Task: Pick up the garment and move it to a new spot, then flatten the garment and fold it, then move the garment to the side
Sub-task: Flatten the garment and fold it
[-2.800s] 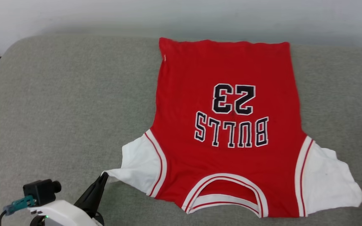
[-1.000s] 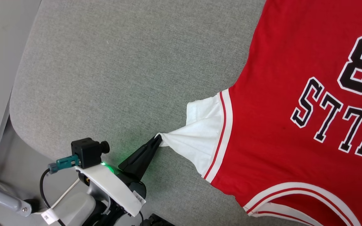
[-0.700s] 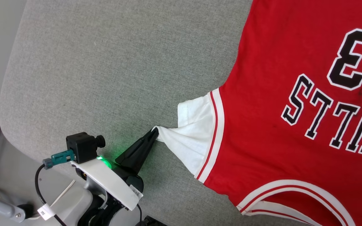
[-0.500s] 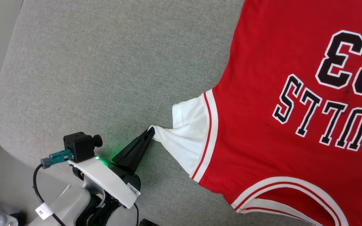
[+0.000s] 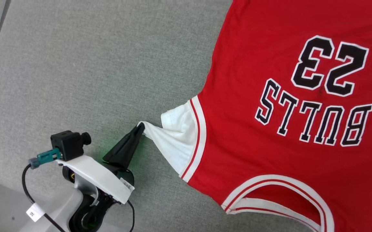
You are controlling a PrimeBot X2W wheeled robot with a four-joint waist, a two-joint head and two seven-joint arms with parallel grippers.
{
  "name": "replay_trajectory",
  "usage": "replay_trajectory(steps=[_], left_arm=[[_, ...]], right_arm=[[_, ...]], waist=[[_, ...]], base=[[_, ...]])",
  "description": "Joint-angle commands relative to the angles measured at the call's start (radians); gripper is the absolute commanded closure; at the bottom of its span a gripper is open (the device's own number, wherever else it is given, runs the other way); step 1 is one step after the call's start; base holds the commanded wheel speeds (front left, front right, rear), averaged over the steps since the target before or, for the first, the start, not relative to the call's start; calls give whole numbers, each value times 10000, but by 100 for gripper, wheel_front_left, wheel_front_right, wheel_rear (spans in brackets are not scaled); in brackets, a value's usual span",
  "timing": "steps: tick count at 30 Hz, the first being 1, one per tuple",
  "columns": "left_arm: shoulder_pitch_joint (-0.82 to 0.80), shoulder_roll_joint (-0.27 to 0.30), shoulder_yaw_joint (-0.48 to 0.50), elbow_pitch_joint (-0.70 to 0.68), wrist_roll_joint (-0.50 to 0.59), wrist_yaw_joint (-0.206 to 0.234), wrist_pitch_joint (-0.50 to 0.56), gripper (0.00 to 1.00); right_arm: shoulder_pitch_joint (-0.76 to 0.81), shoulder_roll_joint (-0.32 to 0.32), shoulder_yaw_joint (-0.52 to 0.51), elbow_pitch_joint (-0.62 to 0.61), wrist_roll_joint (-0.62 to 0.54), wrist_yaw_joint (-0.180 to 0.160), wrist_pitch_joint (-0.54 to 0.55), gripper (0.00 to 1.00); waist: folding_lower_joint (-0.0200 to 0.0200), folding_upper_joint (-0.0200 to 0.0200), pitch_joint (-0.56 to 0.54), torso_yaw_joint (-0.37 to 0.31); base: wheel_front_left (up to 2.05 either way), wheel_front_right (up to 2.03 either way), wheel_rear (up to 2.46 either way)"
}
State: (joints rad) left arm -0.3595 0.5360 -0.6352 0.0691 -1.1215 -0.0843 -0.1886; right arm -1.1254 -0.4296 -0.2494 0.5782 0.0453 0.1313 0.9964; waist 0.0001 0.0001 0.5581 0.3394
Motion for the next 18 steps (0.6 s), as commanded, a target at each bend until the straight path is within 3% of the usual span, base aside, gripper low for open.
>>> replay_trajectory(steps=[1,4,9,18], left_arm=[[60,58,84,39,9,65,-100,100],[261,21,79,54,-87,106,-106,100],[506,50,128,-30,-243,169,-169,100],[1204,117,114,-185,-369,451,-245,100]], right_arm=[[310,-87,54,-89,182,-12,87,100],[1101,-530,196,-436,782,-14,136,100],[2380,-748,81,-909,1650,-12,205,100],[4783,-460,-139,-1816,3037,-12,18,100]], waist=[[-1,-1,-252,-144],[-1,-1,-724,-311],[-1,-1,-1309,-657],[-1,-1,-2367,-1356]], base=[[0,0,0],[0,0,0],[0,0,0],[0,0,0]])
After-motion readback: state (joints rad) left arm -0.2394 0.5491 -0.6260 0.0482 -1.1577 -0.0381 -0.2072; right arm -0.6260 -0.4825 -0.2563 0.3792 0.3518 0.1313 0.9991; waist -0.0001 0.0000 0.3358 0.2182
